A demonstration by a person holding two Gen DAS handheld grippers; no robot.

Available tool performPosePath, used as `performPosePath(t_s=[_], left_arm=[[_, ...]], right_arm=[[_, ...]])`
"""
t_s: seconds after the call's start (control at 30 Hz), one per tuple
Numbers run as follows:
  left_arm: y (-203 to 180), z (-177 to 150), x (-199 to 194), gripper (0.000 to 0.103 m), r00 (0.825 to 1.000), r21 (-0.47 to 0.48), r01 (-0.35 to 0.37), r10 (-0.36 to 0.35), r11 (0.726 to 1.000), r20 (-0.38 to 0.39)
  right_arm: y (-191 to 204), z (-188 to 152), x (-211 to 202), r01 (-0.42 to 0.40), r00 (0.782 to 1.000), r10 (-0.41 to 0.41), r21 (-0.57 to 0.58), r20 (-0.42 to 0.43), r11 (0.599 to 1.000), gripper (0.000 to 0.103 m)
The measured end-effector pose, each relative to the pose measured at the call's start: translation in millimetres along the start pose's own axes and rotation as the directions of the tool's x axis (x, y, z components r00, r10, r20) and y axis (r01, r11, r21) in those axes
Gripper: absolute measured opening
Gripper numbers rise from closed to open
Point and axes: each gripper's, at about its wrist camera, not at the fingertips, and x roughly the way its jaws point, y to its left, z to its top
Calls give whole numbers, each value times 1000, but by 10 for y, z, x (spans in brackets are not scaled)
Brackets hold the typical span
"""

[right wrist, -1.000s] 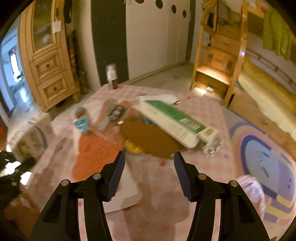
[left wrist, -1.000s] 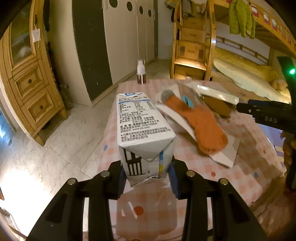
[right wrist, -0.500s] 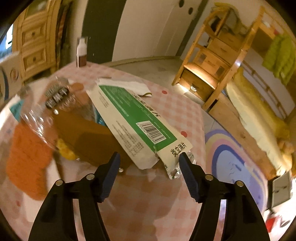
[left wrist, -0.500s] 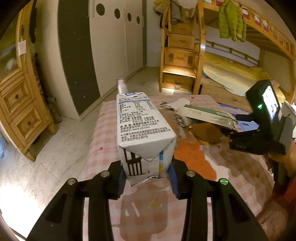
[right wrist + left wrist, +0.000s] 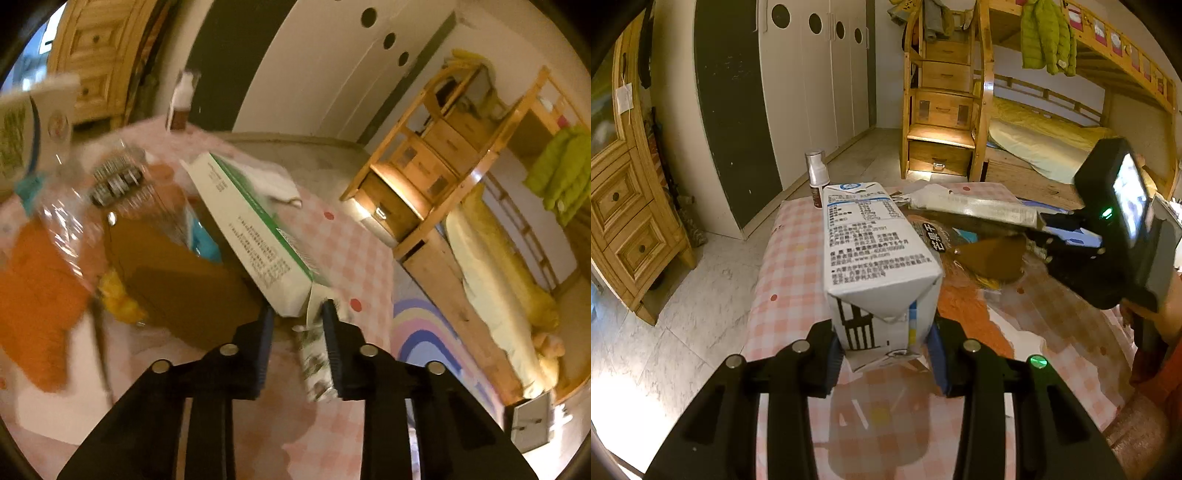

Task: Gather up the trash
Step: 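Grasp the green-and-white medicine box with the right tool while the left tool holds the carton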

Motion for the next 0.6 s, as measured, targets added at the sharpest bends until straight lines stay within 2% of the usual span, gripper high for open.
performPosePath(t_s=[0.07,0.2,0.47,0.6], left_arm=[[-10,-9,-53,37,1000,1,-1,1,1000,4],[-17,-66,-161,37,1000,-3,7,-7,1000,7],[-35,-234,-378,37,1000,2,31,-31,1000,-2],[-72,-323,-475,37,999,7,43,-43,999,-5]], right_arm=[[-90,10,-155,-47,999,46,76,22,996,12],[-329,3,-427,-158,987,150,256,53,954,9],[-176,-220,-762,-261,964,264,323,37,910,9],[-50,-358,-1005,-268,962,268,321,46,908,9]])
